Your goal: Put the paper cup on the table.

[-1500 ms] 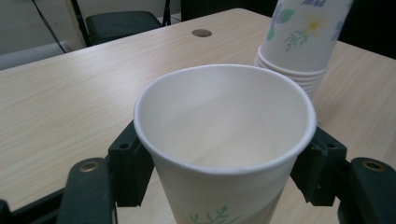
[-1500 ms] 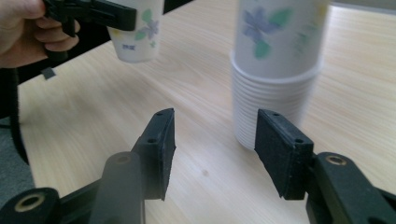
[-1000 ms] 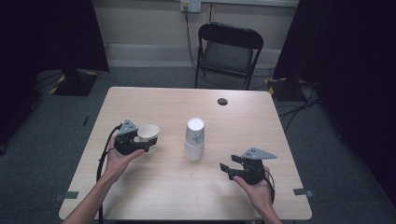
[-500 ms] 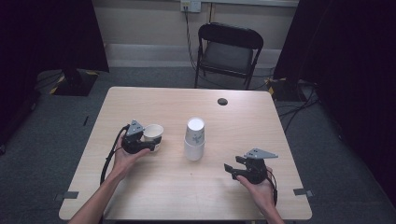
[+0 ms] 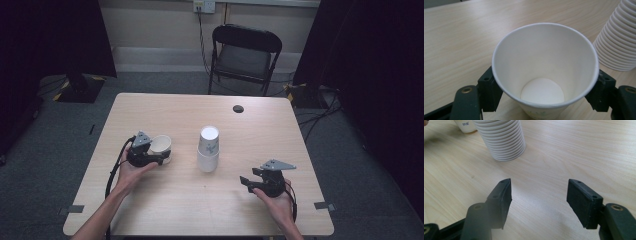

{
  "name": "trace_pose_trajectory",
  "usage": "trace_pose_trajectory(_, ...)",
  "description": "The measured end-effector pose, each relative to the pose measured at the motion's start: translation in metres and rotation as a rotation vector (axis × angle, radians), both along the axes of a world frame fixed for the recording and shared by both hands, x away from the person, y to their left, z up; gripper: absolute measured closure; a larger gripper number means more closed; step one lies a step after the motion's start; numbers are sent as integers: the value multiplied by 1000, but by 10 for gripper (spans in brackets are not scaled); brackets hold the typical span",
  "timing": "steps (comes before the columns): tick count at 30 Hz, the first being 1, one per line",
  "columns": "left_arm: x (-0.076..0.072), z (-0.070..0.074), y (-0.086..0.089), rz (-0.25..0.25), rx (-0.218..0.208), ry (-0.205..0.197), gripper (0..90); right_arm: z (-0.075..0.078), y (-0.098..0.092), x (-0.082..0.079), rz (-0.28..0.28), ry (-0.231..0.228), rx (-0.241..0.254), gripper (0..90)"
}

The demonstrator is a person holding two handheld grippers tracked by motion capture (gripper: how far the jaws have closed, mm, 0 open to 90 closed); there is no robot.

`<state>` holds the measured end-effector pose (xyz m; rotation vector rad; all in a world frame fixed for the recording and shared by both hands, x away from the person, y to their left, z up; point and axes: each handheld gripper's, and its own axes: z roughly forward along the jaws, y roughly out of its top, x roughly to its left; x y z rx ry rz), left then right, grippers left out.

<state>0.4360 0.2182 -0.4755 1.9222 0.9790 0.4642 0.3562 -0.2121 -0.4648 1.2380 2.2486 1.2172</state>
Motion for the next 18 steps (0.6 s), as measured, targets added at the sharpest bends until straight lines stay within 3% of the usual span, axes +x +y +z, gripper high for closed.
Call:
trace_pose_trajectory(2,0,-1,0,-6,8,9,261,-1,0,0,-1,6,-1,370)
trace_pose_trajectory(4,0,-2,-1,12,-5,40,166,-2,0,0,-2,9,-7,363)
trace_pose_trajectory(10,-4,1,0,44,16,51,158,0,-3,-1,-11,-1,1,346)
trace_pose_trajectory(14,-12,6,6,23,17,52,158,0,-9,0,-26,2,-1,314)
trace_pose_trajectory(18,-23,14,13,34,43,68,158,-1,-14,1,-43,6,-7,294)
